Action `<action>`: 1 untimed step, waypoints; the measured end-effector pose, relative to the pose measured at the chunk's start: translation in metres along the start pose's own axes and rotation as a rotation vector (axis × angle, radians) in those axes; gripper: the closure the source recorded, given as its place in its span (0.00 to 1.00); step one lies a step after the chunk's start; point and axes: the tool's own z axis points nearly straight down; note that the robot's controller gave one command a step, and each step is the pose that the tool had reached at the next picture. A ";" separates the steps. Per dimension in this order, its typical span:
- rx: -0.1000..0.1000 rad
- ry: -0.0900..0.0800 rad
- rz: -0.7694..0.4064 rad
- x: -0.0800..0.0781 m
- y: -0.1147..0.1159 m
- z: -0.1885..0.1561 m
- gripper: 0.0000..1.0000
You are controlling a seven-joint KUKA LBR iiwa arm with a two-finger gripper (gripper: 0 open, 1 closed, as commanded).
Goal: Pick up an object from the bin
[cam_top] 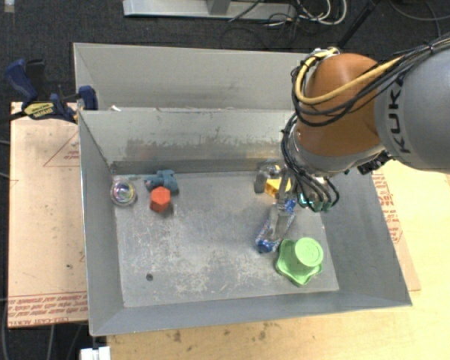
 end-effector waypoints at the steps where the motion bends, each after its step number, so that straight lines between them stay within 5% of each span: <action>1: 0.001 -0.001 -0.228 -0.003 -0.057 0.093 0.00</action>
Offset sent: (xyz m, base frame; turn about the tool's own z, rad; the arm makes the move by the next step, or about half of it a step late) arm 0.0038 -0.0551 -0.0900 -0.2325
